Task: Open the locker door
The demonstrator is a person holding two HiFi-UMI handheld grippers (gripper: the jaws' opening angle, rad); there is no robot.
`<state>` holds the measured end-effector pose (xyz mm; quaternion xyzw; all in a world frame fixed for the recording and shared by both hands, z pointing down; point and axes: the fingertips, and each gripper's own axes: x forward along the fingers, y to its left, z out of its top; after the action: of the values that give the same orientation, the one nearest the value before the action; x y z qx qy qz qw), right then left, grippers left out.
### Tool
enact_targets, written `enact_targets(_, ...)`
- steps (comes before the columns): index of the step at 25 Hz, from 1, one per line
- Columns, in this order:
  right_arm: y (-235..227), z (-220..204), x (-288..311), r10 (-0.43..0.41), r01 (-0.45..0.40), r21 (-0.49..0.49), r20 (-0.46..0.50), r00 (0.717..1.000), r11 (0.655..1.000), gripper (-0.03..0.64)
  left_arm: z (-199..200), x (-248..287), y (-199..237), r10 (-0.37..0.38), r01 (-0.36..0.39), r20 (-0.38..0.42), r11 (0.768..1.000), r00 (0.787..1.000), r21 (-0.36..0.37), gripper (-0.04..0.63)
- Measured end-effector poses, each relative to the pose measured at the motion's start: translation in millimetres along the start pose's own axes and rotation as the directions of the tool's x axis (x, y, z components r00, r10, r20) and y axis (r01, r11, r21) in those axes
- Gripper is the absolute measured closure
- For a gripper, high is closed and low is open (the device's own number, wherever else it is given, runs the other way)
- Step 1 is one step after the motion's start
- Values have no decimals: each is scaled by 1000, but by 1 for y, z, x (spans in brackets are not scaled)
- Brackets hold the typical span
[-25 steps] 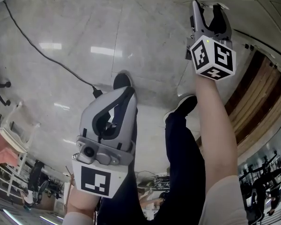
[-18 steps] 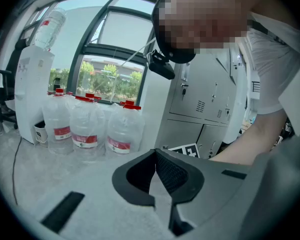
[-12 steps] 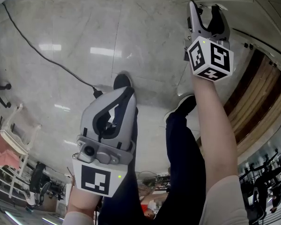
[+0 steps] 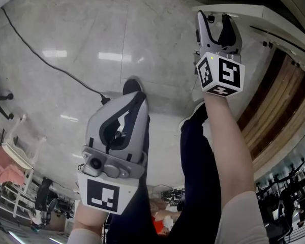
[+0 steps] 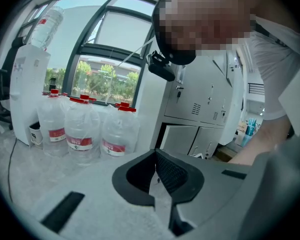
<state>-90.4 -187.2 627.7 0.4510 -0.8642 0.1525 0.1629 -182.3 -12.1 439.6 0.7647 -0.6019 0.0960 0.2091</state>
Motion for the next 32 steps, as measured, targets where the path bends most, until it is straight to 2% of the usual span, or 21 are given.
enact_targets(5,2,-16,-22,0,-1,-27,-29,1000,1000,367,2,-3,-15,-35,35,6,999,999,10,586)
enact_targets(13,-4,-30,-54,-41,41,-12,-32,999,999,370,-2,-11,-32,-68,68,3,997,998,21,586)
enact_targets(15,-10,-33,-62,-73,72,-18,-39,997,997,408,-4,-14,-38,-80,80,1,996,997,25,586)
enact_targets(17,-17,-36,-70,-101,99,-33,-54,993,995,495,-4,-16,-44,-92,92,2,995,996,30,586)
enact_targets(23,-24,-45,-94,-108,105,-41,-83,991,994,495,-1,-21,-58,-121,120,5,992,993,48,586)
enact_targets(32,-38,-63,-134,-148,141,-67,-124,981,988,495,-1,-21,-68,-121,120,8,991,993,59,586)
